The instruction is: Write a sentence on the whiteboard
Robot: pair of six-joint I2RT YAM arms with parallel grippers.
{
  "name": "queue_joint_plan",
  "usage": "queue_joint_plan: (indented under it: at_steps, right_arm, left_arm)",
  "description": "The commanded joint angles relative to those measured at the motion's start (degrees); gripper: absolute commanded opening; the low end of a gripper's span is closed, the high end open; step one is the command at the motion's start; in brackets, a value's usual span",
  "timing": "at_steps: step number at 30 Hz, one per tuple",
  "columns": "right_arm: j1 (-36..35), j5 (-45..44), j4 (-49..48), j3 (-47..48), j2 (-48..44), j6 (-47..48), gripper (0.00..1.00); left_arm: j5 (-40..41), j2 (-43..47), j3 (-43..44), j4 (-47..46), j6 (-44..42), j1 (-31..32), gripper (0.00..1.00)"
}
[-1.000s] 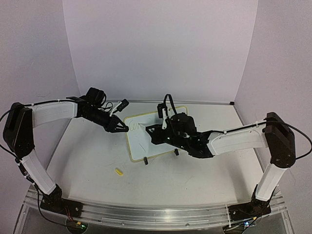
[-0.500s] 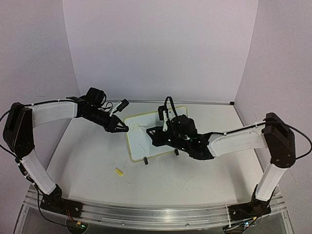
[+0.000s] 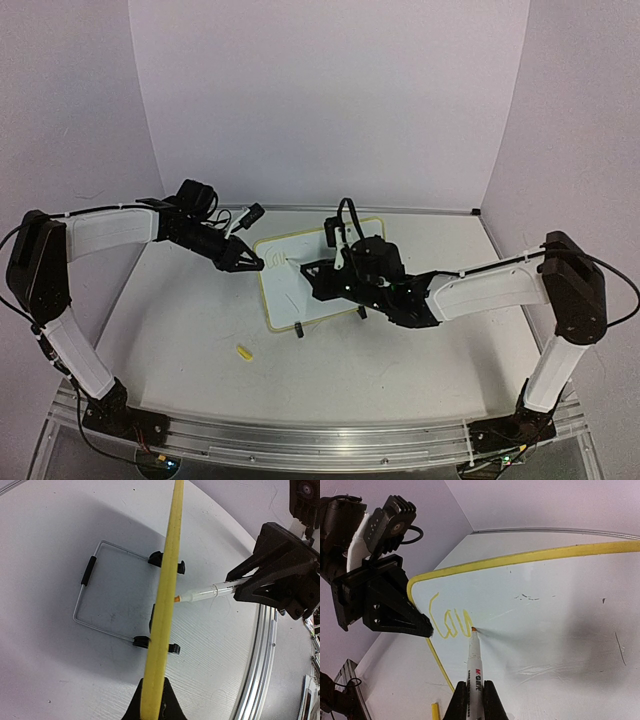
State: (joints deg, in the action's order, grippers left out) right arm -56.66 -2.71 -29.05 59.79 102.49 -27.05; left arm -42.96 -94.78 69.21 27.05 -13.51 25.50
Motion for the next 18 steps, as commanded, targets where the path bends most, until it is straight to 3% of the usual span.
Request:
queue_joint_plan:
  at_steps: [1, 18]
  right_arm:
    - [0.81, -3.00, 2.59, -1.32, -1.43, -0.10, 0.00]
    - [0.81, -4.41, 2.68, -0.95, -2.29, 0.16, 0.00]
  left_arm:
    - [5.24, 1.15, 0.48, 1.33, -2.27, 0.08, 0.00]
    - [5.51, 1.13, 0.50, 1.47, -2.36, 0.08, 0.00]
